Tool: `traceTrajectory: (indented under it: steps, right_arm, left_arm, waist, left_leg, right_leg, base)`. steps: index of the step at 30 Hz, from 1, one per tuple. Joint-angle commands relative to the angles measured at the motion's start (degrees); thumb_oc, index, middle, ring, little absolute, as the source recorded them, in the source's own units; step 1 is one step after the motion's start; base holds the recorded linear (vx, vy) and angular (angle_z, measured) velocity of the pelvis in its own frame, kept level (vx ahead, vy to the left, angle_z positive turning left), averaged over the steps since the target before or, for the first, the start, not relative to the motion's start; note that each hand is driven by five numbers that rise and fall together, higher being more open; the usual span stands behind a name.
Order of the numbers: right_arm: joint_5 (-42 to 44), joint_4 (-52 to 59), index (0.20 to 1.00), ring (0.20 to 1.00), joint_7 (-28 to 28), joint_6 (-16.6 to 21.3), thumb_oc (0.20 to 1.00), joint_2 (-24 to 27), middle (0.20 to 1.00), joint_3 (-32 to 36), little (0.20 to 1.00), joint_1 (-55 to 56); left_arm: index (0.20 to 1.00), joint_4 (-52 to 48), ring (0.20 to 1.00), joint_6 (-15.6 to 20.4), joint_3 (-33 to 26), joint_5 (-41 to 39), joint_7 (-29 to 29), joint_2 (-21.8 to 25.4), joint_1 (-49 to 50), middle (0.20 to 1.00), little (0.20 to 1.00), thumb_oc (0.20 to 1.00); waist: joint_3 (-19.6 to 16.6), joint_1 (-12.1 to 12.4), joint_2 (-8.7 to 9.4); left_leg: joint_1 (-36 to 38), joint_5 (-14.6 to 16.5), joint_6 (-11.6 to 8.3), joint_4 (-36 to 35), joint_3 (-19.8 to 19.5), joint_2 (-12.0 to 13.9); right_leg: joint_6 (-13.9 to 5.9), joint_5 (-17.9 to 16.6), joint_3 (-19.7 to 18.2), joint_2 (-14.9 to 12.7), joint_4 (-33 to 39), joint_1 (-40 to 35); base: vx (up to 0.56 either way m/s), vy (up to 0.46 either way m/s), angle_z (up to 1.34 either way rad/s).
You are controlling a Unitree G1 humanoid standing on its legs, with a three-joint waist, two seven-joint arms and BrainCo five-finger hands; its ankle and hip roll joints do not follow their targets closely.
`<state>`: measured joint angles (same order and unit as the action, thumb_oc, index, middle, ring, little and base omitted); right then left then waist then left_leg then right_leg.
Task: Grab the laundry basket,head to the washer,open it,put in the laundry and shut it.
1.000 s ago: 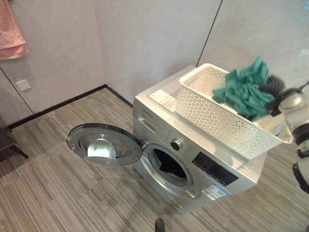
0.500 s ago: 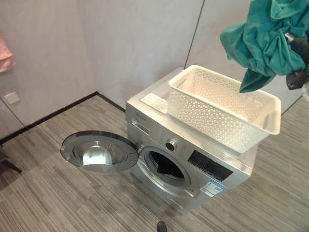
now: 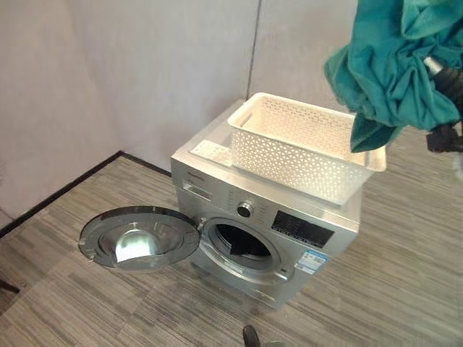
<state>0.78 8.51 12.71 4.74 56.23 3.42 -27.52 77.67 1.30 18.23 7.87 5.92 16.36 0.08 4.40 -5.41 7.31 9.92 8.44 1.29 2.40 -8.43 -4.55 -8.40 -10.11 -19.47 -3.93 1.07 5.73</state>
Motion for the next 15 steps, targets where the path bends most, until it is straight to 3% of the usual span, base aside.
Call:
traceTrajectory:
  steps: [1, 3, 8, 9, 10, 15]
  right_arm:
    - [-0.2, 4.9, 0.200, 0.200, -1.0, 6.0, 0.200, -3.2, 0.200, 4.6, 0.200, -0.8]
    - [1.0, 8.2, 0.200, 0.200, -2.7, 7.6, 0.200, -5.1, 0.200, 3.7, 0.200, 1.0]
    - [6.3, 14.4, 0.200, 0.200, -11.1, 8.6, 0.200, -9.8, 0.200, -3.5, 0.200, 6.0]
    - [6.4, 14.4, 0.200, 0.200, -11.2, 8.6, 0.200, -9.9, 0.200, -3.6, 0.200, 6.1]
    - [8.6, 16.1, 0.200, 0.200, -15.0, 8.1, 0.200, -11.2, 0.200, -7.4, 0.200, 7.5]
    - [16.7, 17.5, 0.200, 0.200, -22.5, 6.6, 0.200, -14.2, 0.200, -21.9, 0.200, 5.4]
  left_arm:
    - [1.000, -1.5, 1.000, 4.7, 0.6, 1.0, 0.0, -0.8, -3.6, 1.000, 1.000, 1.000]
    - [1.000, -6.4, 1.000, 5.8, -0.3, 0.3, -0.5, 1.5, -2.6, 1.000, 1.000, 1.000]
    - [1.000, -36.3, 1.000, 7.4, -1.2, -2.5, -5.1, 10.9, 4.7, 1.000, 1.000, 1.000]
    - [1.000, -37.0, 1.000, 7.1, -1.5, -2.6, -5.4, 11.2, 5.4, 1.000, 1.000, 1.000]
    - [1.000, -47.8, 1.000, 7.4, -4.0, -4.6, -7.9, 14.3, 9.1, 1.000, 1.000, 1.000]
    - [1.000, -63.8, 1.000, 9.2, -6.9, -5.1, -10.3, 18.2, 11.7, 1.000, 1.000, 1.000]
  waist:
    - [0.0, 2.2, 0.79]
    - [0.6, 2.9, -0.69]
    - [0.0, 5.7, -3.95]
    - [-0.1, 5.6, -3.85]
    - [-0.8, 6.9, -4.13]
    - [-2.0, 9.4, -3.33]
  left_leg:
    - [-3.9, 5.8, 2.96, 6.5, -2.1, -1.3]
    - [-4.8, 4.9, 3.26, 6.2, -1.2, -1.4]
    - [-7.7, 2.8, 3.60, 4.7, 1.4, -0.4]
    - [-7.6, 2.9, 3.59, 4.7, 1.4, -0.3]
    - [-8.3, 2.4, 3.68, 4.1, 2.7, 0.0]
    - [-8.3, 0.7, 3.57, 0.0, 5.5, -0.2]
  right_leg:
    - [-2.82, 0.4, 7.6, -4.7, -6.0, 5.5]
    - [-2.09, 2.0, 10.0, -4.9, -7.1, 4.9]
    - [-0.85, 7.9, 16.3, -6.0, -10.2, 1.8]
    - [-0.84, 8.0, 16.3, -5.9, -10.3, 1.8]
    - [-0.86, 8.6, 17.8, -6.6, -10.1, 0.5]
    - [-1.56, 8.9, 19.0, -7.2, -8.1, -1.1]
  base:
    - [-0.13, 0.084, -0.83]
    - [-0.16, 0.077, -0.63]
    - [-0.14, 0.041, -0.22]
    - [-0.09, -0.007, -0.36]
    - [-0.06, -0.020, -0.42]
    - [-0.03, -0.012, -0.22]
